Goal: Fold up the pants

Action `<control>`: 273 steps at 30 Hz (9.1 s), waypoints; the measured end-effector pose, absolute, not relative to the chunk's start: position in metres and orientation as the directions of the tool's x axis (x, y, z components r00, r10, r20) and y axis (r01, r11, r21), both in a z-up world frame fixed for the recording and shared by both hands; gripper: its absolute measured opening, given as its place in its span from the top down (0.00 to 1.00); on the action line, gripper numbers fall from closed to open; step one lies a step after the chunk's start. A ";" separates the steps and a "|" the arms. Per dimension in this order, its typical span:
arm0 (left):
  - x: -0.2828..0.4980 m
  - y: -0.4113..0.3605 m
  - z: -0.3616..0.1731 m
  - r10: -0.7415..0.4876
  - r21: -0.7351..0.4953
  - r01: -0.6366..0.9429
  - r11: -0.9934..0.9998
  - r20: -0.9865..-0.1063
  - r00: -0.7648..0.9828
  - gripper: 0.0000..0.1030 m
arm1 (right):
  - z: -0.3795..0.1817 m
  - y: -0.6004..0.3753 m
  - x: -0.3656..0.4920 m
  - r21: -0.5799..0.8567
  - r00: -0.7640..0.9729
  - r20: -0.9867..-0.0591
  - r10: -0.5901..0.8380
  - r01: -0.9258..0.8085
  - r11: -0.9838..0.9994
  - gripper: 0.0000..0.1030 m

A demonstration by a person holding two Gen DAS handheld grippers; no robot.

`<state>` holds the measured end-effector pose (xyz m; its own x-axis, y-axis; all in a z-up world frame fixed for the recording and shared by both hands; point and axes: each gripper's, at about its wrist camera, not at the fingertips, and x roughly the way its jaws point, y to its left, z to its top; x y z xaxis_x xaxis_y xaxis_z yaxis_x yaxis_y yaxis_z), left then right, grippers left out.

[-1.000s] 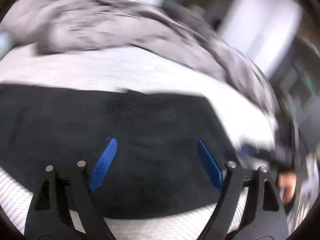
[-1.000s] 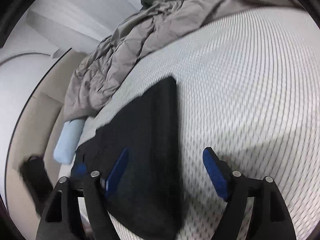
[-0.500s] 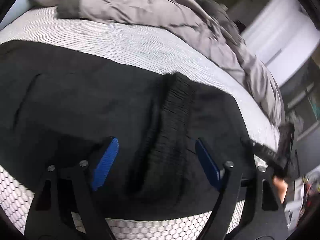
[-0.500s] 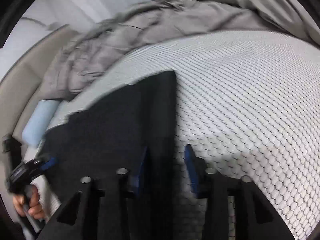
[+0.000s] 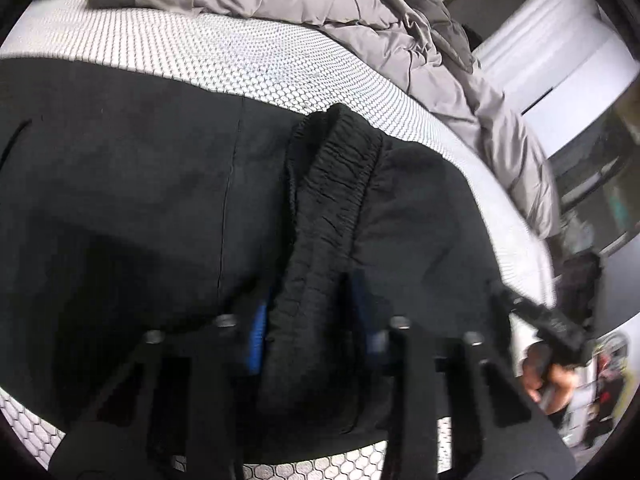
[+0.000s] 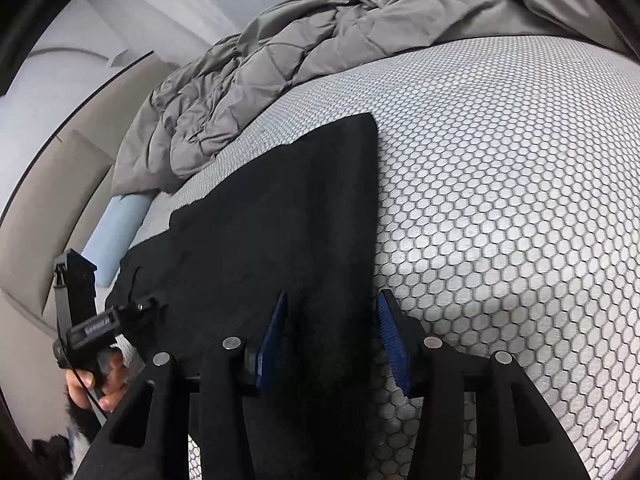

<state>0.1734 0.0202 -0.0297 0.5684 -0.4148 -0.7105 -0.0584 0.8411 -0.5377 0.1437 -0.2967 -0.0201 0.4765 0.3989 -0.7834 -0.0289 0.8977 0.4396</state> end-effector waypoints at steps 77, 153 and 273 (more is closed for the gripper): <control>0.247 -0.055 -0.002 -0.405 -0.369 0.178 0.912 -0.755 0.516 0.44 | -0.041 -0.182 0.227 -0.028 0.482 -0.871 0.092 -0.236 0.971 0.35; 0.087 0.113 0.017 -0.194 -0.463 -0.195 0.864 -0.666 0.720 0.20 | 0.005 -0.263 0.096 0.258 0.652 -0.725 0.222 -0.042 0.965 0.05; 0.109 0.034 -0.002 -0.190 -0.265 -0.022 0.964 -0.745 0.640 0.23 | 0.016 -0.298 0.076 0.394 0.622 -0.701 0.350 -0.071 0.916 0.51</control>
